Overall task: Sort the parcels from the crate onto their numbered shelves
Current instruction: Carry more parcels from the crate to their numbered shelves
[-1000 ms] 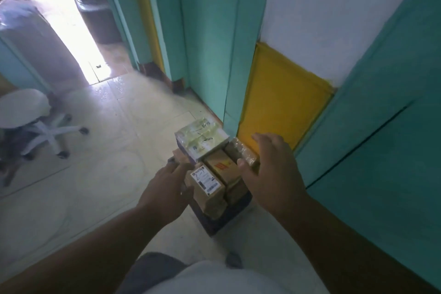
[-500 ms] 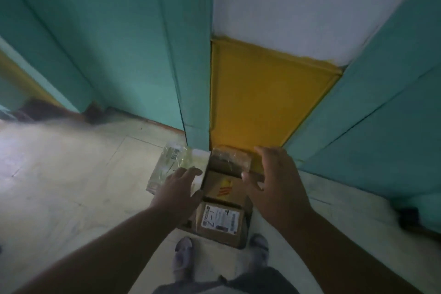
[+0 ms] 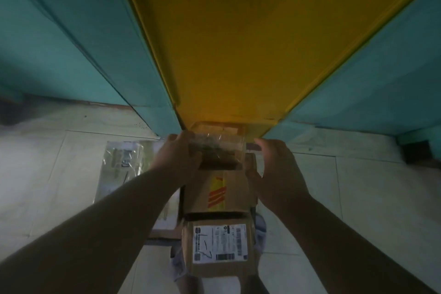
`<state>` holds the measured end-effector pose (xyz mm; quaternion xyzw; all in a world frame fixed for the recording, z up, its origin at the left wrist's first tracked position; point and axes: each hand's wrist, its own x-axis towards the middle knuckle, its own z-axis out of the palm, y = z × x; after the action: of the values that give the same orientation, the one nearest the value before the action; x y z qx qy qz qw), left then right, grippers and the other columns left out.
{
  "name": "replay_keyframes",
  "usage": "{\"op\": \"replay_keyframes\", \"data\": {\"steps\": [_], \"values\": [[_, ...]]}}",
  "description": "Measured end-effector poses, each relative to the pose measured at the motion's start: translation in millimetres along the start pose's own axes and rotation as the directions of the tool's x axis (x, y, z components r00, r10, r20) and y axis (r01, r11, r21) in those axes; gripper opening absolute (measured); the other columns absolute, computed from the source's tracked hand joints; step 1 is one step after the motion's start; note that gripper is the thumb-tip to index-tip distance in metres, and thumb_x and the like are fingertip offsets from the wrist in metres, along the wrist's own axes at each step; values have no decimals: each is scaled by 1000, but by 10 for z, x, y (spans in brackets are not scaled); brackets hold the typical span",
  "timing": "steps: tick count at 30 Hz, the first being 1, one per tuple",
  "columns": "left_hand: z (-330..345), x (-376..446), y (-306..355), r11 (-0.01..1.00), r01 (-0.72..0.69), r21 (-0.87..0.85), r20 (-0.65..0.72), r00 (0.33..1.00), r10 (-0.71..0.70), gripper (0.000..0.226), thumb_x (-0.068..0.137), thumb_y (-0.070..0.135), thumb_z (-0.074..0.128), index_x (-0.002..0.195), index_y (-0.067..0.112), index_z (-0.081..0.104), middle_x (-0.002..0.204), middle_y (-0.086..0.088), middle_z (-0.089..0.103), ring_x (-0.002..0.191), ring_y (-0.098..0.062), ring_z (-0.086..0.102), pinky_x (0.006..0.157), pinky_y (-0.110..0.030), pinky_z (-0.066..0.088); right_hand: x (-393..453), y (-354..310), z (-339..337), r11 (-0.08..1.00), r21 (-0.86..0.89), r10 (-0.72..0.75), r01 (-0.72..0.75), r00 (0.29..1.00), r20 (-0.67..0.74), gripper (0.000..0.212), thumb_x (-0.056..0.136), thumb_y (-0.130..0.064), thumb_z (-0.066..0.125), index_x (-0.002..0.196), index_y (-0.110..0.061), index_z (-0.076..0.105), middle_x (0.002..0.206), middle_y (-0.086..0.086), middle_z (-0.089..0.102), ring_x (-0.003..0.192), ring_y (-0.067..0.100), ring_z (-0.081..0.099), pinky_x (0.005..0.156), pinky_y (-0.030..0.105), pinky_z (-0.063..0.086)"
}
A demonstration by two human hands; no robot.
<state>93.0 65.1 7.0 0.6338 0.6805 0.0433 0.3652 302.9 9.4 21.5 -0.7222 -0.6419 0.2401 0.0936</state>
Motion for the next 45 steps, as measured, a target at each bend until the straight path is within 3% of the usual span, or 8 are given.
{"op": "replay_keyframes", "data": {"steps": [7,10,13,19,24,33,38,45], "values": [[261,877,-288,809,-14,587,-12,1000,26,46,92,51,52,128,22,48,118,-7,63,113,-28,54,94,-42,43,745,375,609,999,-3,45,-45,989,140,56,97,-38,60,147,-24,40,139,6,52,121,20,54,90,28,44],[379,1068,-387,781,-34,624,105,994,-40,54,93,60,46,132,23,46,123,-10,62,117,-30,53,99,-43,40,961,422,772,995,54,69,-83,972,223,58,99,-35,58,151,-26,35,142,4,54,111,13,56,77,13,40],[437,1126,-397,880,-6,474,119,991,-58,46,94,57,45,123,22,53,107,-9,63,103,-28,55,89,-41,46,1068,419,832,987,94,108,-133,966,234,46,101,-32,56,145,-23,46,132,4,62,91,7,49,53,7,28],[269,649,-178,966,-17,257,-45,999,29,30,95,48,52,108,22,60,88,0,60,82,-19,59,76,-38,54,788,327,548,965,162,195,-205,978,73,30,100,-37,54,126,-22,57,106,-7,58,73,-4,50,55,13,32],[-114,-153,172,991,-34,-127,-151,988,14,12,95,37,57,100,27,61,98,7,65,85,-12,61,63,-29,48,188,94,-133,952,238,226,-193,967,-118,17,97,-36,59,106,-22,60,104,2,62,82,12,58,58,15,36],[-755,-1642,712,702,81,-708,-59,983,-173,27,90,23,70,95,38,48,87,10,70,70,-4,66,52,-21,47,-1254,-575,-1214,851,476,363,-222,904,-228,28,92,-28,69,115,-26,53,100,-9,59,77,-8,55,52,5,40],[-814,-2104,667,600,163,-783,105,986,-130,31,78,20,78,107,24,67,108,-1,72,97,-23,71,86,-48,58,-1488,-624,-1446,817,563,259,-126,952,-162,21,89,-26,73,103,-31,57,90,-19,63,78,-17,59,59,0,41],[-754,-2657,712,432,237,-870,138,959,-247,26,88,24,69,107,8,61,92,-16,75,87,-40,72,85,-60,56,-1359,-561,-1496,637,760,100,-128,992,83,59,73,-40,78,127,-38,54,113,-8,70,101,15,70,88,46,59]]}}
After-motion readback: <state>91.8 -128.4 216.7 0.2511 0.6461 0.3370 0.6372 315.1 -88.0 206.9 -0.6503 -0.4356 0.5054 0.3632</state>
